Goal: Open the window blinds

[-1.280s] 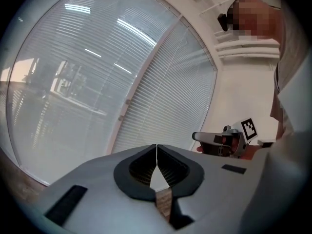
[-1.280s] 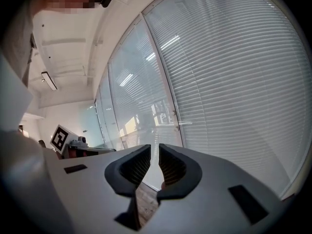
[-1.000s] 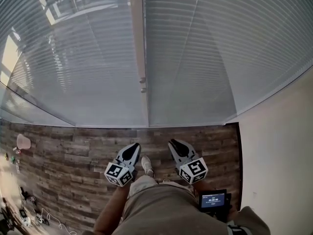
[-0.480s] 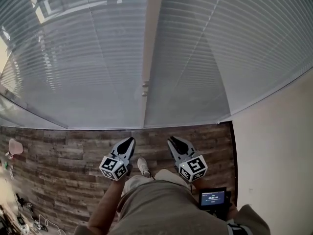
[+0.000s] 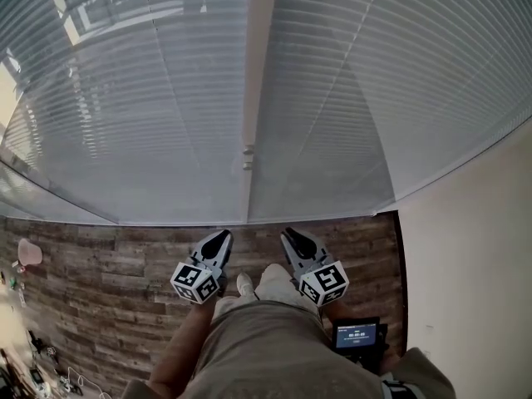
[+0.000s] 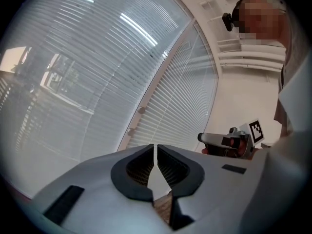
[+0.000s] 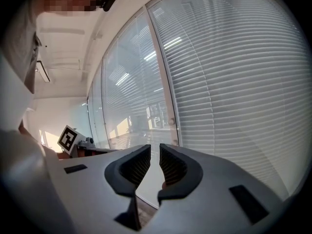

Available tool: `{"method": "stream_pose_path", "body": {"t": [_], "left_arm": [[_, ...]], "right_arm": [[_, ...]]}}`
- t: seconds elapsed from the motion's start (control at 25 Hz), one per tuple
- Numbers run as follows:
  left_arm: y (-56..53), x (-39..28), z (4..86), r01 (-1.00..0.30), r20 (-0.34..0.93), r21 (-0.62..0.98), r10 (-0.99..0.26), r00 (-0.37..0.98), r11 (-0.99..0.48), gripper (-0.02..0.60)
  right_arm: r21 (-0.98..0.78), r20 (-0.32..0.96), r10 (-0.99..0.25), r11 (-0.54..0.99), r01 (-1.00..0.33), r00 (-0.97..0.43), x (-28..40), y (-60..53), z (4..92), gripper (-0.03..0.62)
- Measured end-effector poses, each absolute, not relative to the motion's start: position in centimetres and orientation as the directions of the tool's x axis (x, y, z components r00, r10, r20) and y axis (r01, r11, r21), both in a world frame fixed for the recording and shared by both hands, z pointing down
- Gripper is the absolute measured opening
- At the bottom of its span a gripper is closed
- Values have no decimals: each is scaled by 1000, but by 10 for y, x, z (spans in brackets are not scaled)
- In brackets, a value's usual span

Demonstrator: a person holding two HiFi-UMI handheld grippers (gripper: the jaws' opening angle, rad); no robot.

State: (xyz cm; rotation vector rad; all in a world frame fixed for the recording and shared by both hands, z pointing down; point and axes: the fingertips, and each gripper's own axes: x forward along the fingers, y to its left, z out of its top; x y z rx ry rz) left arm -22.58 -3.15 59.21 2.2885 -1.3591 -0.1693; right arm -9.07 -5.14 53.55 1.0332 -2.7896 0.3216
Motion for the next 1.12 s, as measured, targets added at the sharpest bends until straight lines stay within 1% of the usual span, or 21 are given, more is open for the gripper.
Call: {"method": "stream_pose_path", "body": {"t": [0.24,0.6,0.84,1.0,1.12], "left_arm": [[-51,-226,579,-800,133,457,-859,494,-389,15],[-87,-212,560,-823,159,462,-882,443,-331,15],[-120,-203,571,-879,200,379,-901,384,-290,20],[-151,-194,601,-889,219,362,-902,373,-280,69],[-160,-184,575,-893,222,361,-906,361,-268,89]], "right_arm": [[-156,190,-613,752,-640,-767,-97,-69,523,52],[-173,206,-567,781,-600,-798,-89,-110,510,52],[-188,196,-523,810,-555,-830,-91,-144,520,52],[-204,175,-503,822,-531,-846,-88,-178,546,52],[-198,166,-493,832,-518,-854,-78,-191,516,52]]}}
